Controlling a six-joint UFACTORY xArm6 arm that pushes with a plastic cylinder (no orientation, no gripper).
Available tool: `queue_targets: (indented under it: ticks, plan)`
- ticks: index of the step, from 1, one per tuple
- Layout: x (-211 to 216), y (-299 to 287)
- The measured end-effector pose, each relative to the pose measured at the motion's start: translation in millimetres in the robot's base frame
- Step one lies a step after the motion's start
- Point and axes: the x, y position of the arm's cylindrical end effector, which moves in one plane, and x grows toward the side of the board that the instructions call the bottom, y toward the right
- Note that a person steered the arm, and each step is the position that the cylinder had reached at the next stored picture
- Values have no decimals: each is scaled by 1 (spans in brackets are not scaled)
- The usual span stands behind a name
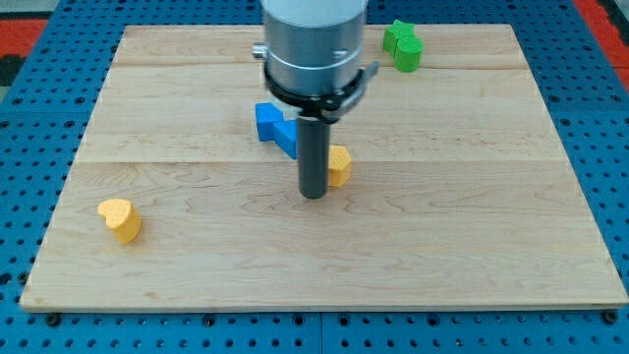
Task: Push the yellow heart towards the blue triangle
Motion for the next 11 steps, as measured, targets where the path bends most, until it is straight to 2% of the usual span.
queue_targets:
  ticks: [1, 2, 3, 4, 5, 6, 7, 8, 9, 10, 11]
  plan:
    - [25, -12]
    - [89, -68]
    - [94, -192]
    - [72, -240]
    - [58, -170]
    - [49, -150]
    - [43, -157]
    - [53, -221]
    - [24, -190]
    - [21, -115]
    - [14, -91]
